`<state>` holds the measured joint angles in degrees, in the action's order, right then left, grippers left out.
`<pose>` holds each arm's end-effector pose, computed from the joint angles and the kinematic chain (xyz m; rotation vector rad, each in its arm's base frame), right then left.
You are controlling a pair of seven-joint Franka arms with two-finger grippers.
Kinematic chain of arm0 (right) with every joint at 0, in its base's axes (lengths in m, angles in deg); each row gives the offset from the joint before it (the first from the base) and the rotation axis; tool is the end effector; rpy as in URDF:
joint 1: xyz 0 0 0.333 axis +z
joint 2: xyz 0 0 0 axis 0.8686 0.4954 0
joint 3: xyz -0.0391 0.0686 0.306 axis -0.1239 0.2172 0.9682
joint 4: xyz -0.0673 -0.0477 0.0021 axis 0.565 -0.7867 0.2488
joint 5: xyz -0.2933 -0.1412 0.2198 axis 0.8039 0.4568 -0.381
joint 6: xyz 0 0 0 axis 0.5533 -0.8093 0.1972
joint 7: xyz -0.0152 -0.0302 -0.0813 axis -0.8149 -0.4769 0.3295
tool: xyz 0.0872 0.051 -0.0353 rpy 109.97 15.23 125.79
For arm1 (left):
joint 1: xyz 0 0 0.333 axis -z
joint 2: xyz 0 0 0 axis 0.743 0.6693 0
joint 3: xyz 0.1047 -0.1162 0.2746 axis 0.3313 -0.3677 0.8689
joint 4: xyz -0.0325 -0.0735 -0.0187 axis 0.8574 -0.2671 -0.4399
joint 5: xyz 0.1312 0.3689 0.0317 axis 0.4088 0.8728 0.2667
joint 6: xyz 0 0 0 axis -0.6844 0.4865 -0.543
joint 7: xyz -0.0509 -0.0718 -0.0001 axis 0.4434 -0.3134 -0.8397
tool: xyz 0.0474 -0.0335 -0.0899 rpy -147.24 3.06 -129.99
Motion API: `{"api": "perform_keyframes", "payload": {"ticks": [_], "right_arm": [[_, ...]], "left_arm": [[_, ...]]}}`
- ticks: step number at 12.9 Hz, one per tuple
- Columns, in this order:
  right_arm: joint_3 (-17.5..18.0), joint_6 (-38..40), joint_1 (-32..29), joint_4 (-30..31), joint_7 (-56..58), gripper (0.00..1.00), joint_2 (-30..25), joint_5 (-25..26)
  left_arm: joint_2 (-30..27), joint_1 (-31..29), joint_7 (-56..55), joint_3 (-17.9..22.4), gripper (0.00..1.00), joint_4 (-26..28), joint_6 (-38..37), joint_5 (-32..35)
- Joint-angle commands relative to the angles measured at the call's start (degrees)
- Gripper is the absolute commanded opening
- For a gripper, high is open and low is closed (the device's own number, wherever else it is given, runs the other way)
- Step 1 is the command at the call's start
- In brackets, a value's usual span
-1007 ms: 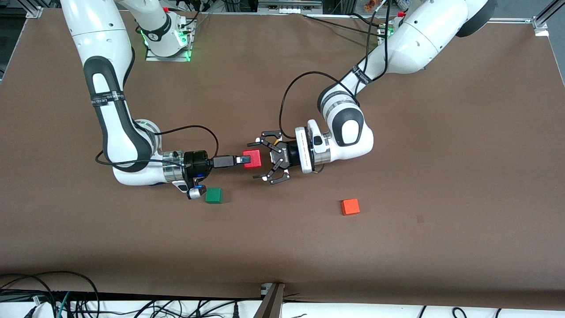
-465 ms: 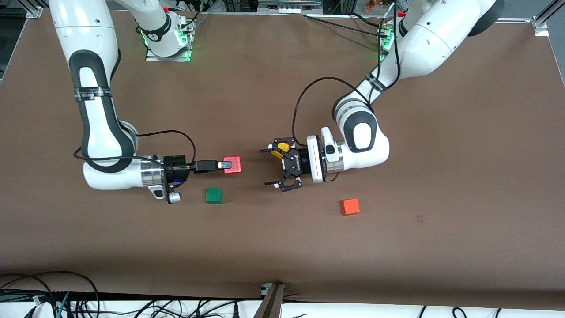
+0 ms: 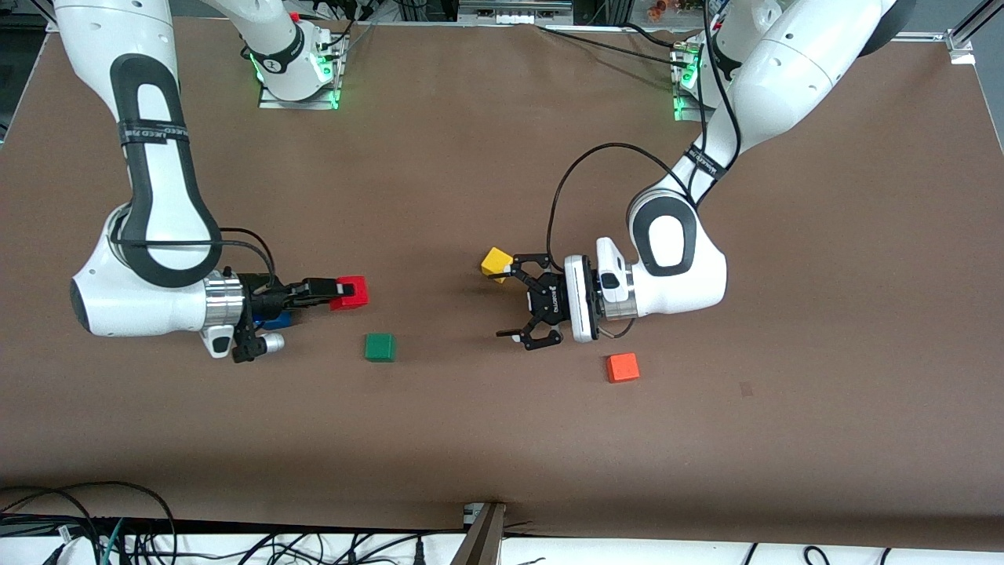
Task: Pass red block to right arm, stack on blue
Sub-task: 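Carry the red cube over the blue cube while the left gripper withdraws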
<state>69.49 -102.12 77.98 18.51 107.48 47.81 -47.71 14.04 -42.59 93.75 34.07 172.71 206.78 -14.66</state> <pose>0.6639 0.1257 0.3224 -2.4801 -0.2269 0.2956 0.6452 -0.3593 0.2917 1.6453 -1.0641 0.8562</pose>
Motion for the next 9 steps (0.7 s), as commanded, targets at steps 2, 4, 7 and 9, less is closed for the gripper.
{"api": "perform_keyframes", "payload": {"ticks": [2,4,7,9], "right_arm": [[-1.5,-0.9,0.7,0.6,-1.4,0.05,-2.8,14.1],[-1.5,-1.1,0.7,1.0,-4.6,0.05,-3.7,24.8],[-1.7,-4.4,0.8,3.5,-6.5,0.05,-4.2,33.7],[-2.2,-12.5,0.8,10.1,-7.6,0.06,-6.6,34.7]], "left_arm": [[-1.8,-3.0,-10.0,0.0,1.00,0.8,-5.5,12.7],[-1.8,-5.7,-14.1,0.0,1.00,0.5,-10.7,19.4],[-2.7,-9.7,-20.1,0.1,1.00,0.3,-19.0,27.8],[-4.7,-10.9,-24.7,0.3,1.00,0.4,-24.4,35.6]]}}
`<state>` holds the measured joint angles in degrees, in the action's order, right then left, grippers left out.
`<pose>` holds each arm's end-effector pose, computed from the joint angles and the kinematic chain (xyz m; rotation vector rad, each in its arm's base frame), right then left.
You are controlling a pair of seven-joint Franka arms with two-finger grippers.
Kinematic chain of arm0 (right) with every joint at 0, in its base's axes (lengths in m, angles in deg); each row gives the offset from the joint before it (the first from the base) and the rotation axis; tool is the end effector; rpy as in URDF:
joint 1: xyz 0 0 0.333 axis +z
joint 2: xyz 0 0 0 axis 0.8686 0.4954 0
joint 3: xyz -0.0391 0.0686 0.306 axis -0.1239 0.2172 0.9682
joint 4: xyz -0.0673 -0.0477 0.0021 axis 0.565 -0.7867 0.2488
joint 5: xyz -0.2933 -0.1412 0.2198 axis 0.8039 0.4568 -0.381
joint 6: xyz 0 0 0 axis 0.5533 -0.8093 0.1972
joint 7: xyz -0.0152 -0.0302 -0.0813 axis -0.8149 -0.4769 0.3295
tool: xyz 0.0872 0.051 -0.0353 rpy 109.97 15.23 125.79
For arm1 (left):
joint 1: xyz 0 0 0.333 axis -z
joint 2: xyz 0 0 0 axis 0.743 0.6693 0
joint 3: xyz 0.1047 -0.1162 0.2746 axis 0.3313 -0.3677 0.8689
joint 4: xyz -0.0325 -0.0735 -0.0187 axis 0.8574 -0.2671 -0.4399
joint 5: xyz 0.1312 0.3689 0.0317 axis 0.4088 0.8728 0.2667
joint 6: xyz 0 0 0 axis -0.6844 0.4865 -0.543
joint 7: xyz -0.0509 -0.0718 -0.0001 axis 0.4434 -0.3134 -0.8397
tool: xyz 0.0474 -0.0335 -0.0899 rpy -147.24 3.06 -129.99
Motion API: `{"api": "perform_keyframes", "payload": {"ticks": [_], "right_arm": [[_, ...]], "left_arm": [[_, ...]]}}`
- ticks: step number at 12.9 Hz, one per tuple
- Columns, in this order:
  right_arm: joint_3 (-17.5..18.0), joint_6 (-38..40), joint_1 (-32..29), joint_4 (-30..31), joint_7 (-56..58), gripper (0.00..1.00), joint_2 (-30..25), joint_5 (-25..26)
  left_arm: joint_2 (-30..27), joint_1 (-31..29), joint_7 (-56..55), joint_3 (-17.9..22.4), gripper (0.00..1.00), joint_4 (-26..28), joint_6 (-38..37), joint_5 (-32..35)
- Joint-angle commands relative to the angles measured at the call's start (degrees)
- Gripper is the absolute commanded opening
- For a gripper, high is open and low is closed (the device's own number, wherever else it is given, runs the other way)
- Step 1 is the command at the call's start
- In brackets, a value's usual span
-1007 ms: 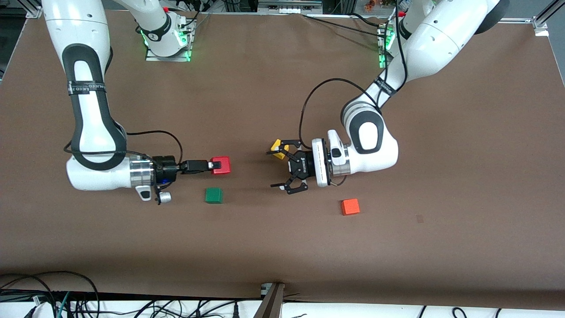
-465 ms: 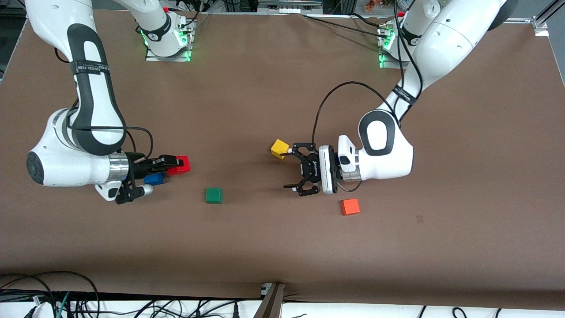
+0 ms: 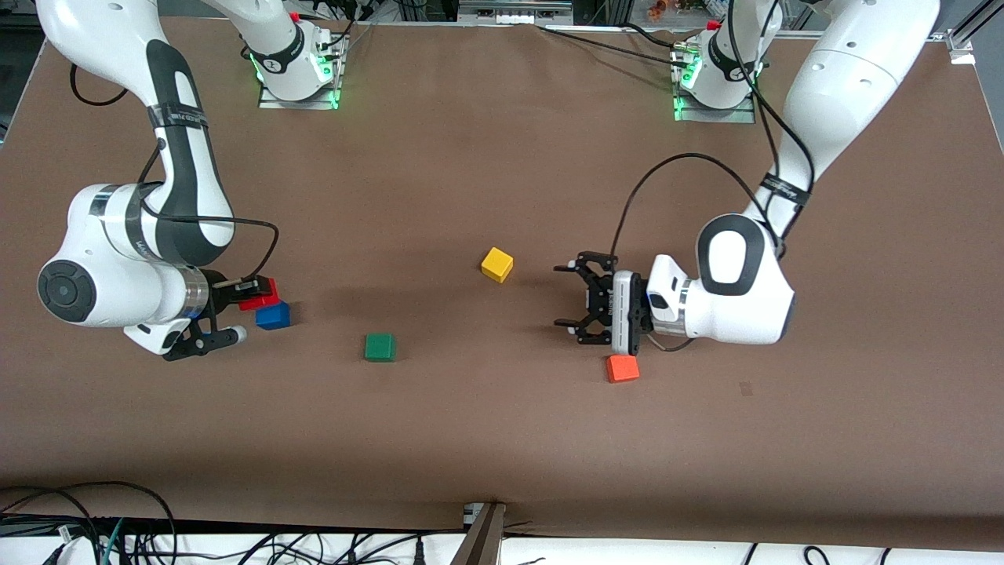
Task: Pass red block to right arm, stack on blue
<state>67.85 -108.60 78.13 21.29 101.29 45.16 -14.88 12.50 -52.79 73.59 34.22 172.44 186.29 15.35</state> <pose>0.6616 0.0576 0.3252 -3.0320 -0.3626 0.3520 0.6591 -0.2636 0.2978 1.7135 -1.2615 0.4009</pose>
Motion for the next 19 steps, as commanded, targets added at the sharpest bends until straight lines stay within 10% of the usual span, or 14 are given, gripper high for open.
{"api": "perform_keyframes", "payload": {"ticks": [1,15,19], "right_arm": [[-0.5,-10.9,0.6,11.2,-1.4,0.06,-5.4,2.8],[-0.3,-29.2,2.7,23.2,-1.4,0.06,-7.3,3.1],[-0.3,-31.6,2.7,24.5,-2.0,0.06,-7.0,2.9]], "left_arm": [[-3.8,-2.1,-6.7,0.2,1.00,0.7,-6.5,9.6],[-25.0,-7.3,-54.0,1.4,1.00,-1.3,-33.1,50.6],[-28.6,-7.8,-65.0,3.2,1.00,-4.2,-33.5,52.3]]}}
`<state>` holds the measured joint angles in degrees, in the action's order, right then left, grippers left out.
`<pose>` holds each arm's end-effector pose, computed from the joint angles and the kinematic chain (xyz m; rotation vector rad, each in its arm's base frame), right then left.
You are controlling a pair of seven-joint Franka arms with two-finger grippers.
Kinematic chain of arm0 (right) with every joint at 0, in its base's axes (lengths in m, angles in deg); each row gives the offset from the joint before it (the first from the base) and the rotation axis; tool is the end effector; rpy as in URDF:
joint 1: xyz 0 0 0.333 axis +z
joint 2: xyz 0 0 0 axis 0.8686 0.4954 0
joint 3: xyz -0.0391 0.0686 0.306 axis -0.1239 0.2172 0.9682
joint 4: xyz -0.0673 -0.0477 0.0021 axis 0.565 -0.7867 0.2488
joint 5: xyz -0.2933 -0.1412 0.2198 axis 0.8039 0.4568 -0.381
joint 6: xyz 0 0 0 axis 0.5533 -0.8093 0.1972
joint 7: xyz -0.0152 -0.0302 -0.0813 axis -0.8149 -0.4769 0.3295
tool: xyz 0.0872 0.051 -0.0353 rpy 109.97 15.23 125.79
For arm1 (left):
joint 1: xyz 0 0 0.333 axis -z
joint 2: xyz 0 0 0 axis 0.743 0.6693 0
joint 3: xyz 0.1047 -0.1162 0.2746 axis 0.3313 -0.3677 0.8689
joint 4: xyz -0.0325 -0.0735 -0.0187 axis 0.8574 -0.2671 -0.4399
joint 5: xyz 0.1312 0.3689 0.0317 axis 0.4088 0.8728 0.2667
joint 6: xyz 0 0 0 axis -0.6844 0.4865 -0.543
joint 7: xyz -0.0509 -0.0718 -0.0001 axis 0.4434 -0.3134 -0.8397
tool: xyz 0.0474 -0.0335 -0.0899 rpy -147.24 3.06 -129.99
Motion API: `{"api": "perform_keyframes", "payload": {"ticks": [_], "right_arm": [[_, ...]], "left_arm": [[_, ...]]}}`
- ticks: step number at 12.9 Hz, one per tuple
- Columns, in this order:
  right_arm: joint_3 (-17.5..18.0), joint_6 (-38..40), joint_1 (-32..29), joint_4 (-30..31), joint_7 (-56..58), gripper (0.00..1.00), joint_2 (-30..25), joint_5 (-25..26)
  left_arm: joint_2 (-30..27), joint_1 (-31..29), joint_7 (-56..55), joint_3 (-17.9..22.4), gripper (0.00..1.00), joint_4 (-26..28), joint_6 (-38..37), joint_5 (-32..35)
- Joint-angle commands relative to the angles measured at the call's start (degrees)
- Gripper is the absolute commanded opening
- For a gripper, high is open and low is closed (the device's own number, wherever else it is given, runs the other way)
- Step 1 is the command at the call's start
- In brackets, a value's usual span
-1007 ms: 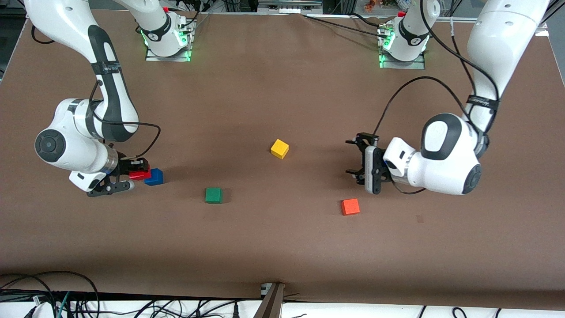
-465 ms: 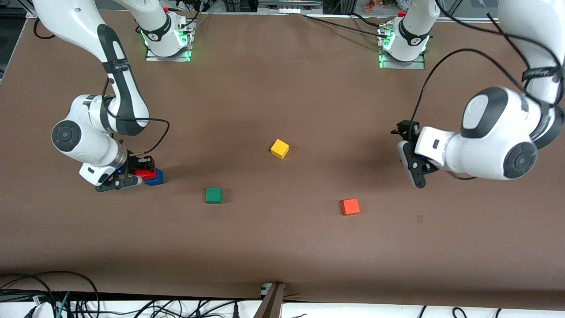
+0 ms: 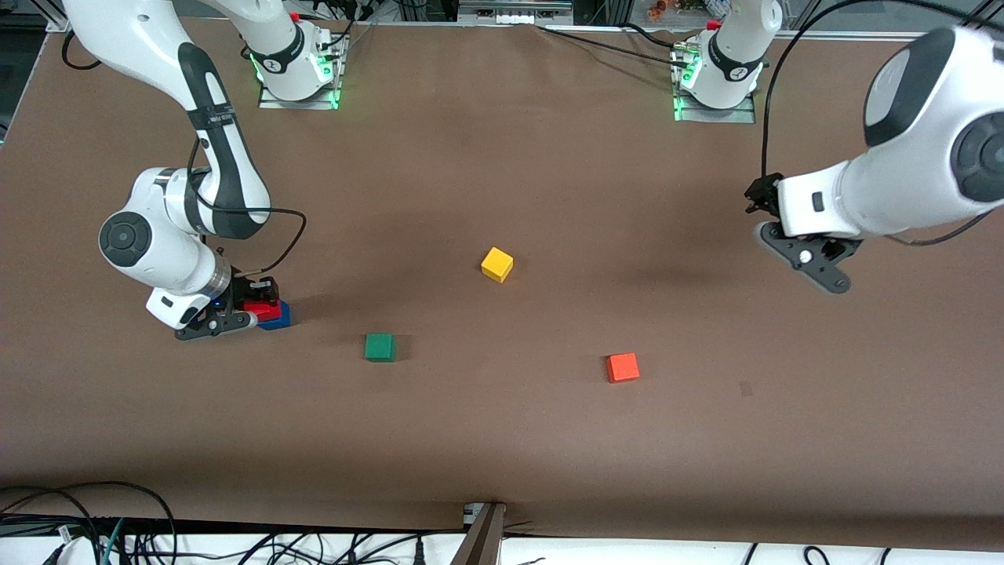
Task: Pass red block to right arm, stack on blue
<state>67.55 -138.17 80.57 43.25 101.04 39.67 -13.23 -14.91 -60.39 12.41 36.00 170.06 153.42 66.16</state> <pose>0.6164 0.0489 0.2612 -3.1206 -0.3597 0.0126 0.5936 -0.1089 0.5367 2.9568 -0.8532 -0.3776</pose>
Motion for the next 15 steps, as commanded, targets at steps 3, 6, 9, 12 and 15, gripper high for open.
{"api": "perform_keyframes", "payload": {"ticks": [3,6,9,12,15], "right_arm": [[0.0,-2.3,0.3,2.6,-3.0,0.06,-1.4,1.3],[0.0,-2.3,0.3,2.6,-3.4,0.06,-1.3,1.2],[-0.1,-2.3,0.3,2.6,-4.2,0.06,-1.3,1.2],[-0.1,-2.3,0.3,2.6,-5.4,0.06,-1.3,1.2],[-0.1,-2.4,0.2,2.6,-5.4,0.06,-1.2,1.3]], "left_arm": [[-4.8,5.3,-4.8,13.2,1.00,-1.2,0.2,0.3],[-11.3,13.4,-11.9,25.4,1.00,7.8,8.7,-1.6],[-19.3,17.0,-19.7,29.3,1.00,16.7,14.5,-1.7],[-18.9,16.8,-19.4,28.3,1.00,15.2,12.8,-0.4],[-17.6,16.8,-19.9,27.8,1.00,14.1,12.7,-0.7]]}}
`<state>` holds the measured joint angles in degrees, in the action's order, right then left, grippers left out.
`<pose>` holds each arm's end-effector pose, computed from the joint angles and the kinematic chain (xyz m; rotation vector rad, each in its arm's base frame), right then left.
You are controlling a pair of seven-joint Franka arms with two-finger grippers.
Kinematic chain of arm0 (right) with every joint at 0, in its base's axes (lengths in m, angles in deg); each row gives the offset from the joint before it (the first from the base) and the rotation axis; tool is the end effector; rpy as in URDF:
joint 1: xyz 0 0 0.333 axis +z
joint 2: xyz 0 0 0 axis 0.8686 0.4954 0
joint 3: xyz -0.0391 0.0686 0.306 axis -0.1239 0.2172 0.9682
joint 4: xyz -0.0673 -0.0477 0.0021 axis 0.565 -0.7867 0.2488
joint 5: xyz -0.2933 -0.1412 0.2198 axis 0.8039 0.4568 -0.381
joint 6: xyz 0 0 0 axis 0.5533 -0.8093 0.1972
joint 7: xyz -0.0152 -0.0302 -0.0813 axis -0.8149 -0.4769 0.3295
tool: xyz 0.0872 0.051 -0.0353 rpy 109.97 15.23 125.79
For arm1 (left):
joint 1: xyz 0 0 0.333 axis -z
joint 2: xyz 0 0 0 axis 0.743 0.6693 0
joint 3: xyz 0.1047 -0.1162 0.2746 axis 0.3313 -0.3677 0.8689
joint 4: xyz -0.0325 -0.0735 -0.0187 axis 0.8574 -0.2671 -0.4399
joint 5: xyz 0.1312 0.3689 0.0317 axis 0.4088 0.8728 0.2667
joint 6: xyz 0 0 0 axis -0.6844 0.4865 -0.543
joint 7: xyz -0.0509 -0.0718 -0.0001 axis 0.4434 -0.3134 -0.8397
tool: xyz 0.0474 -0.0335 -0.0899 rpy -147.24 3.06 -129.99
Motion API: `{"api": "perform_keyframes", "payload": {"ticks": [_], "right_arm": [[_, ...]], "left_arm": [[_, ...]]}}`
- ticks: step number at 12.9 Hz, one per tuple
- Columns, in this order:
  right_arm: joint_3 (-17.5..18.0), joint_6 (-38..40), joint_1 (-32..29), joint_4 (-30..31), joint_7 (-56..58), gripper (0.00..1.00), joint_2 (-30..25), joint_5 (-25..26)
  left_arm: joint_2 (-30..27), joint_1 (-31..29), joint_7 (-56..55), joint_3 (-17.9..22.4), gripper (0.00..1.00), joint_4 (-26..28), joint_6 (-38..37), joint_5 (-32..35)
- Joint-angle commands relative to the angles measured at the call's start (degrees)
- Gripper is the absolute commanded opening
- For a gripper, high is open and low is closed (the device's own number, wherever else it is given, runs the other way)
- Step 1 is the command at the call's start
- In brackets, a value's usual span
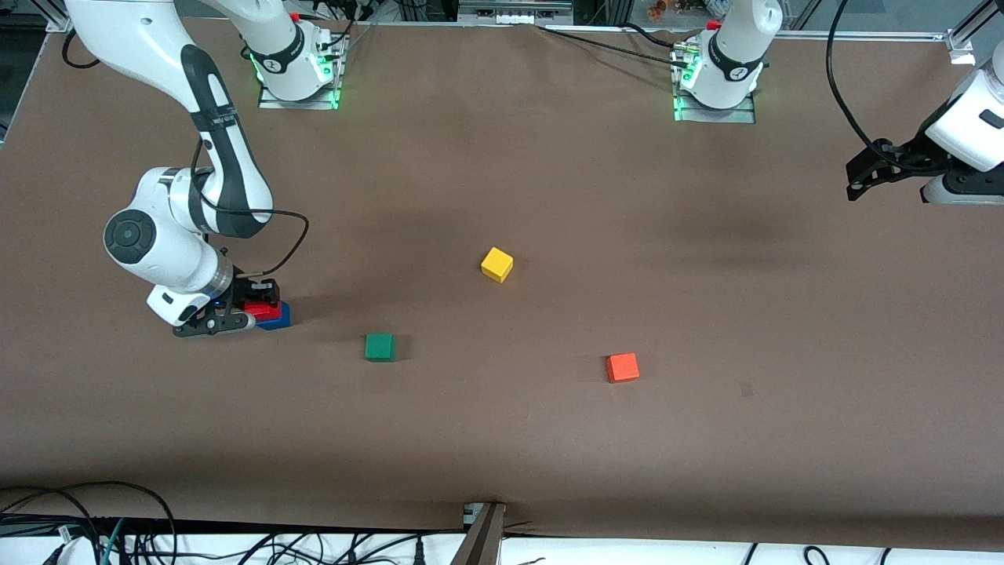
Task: Pass red block to right arm, stack on blue
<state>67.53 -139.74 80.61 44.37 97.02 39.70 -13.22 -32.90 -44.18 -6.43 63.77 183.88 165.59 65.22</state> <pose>0.6130 0.0475 0.2554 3.1282 0.2469 -0.0011 0.5418 -0.0193 0.6077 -3.0769 0.0558 -0.0226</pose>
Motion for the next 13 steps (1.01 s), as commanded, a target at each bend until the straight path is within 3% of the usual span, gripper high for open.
{"api": "perform_keyframes", "payload": {"ticks": [1,13], "right_arm": [[-0.2,-0.8,0.2,1.5,-1.3,0.06,-1.1,1.3],[-0.3,-0.8,0.0,1.2,-0.3,0.06,-1.1,2.5]], "left_arm": [[0.6,0.6,-1.2,0.0,1.00,0.3,0.5,-0.1],[1.0,0.1,-0.5,0.1,1.00,-0.8,0.0,-0.3]]}}
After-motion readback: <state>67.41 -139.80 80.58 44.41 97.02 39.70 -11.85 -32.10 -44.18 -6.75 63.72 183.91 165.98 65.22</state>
